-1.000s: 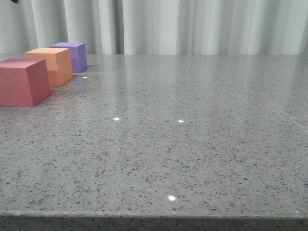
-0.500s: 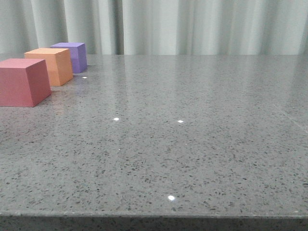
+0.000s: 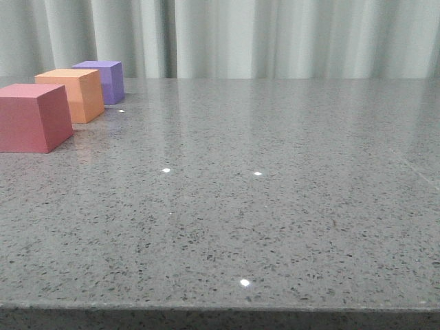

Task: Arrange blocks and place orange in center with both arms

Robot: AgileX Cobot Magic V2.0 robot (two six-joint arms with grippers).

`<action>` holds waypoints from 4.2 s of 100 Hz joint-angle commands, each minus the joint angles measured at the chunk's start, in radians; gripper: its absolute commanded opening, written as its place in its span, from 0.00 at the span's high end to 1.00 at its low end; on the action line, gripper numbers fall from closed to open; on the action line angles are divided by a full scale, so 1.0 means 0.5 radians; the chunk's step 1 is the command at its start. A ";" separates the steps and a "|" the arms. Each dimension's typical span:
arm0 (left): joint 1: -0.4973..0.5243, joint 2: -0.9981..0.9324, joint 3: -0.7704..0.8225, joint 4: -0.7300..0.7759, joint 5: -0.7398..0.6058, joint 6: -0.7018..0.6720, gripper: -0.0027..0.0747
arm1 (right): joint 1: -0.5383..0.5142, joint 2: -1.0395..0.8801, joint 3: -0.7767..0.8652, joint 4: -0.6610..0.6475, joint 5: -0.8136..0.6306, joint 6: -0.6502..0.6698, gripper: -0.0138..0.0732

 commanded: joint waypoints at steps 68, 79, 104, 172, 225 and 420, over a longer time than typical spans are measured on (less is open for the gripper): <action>0.002 0.012 -0.050 -0.026 -0.162 -0.005 0.99 | -0.012 -0.002 -0.049 -0.047 -0.154 -0.005 0.92; 0.002 0.012 -0.021 -0.026 -0.229 -0.005 0.99 | -0.012 -0.002 -0.049 -0.047 -0.154 -0.005 0.92; 0.002 -0.074 0.318 0.129 -0.650 -0.005 0.99 | -0.012 -0.002 -0.049 -0.047 -0.154 -0.005 0.92; 0.129 -0.641 1.135 0.385 -0.919 -0.224 0.99 | -0.012 -0.002 -0.049 -0.047 -0.154 -0.005 0.92; 0.129 -0.638 1.135 0.401 -0.929 -0.224 0.99 | -0.012 -0.002 -0.049 -0.047 -0.156 -0.005 0.92; 0.129 -0.638 1.135 0.401 -0.929 -0.224 0.99 | -0.252 -1.042 1.029 0.575 -1.194 -0.402 0.92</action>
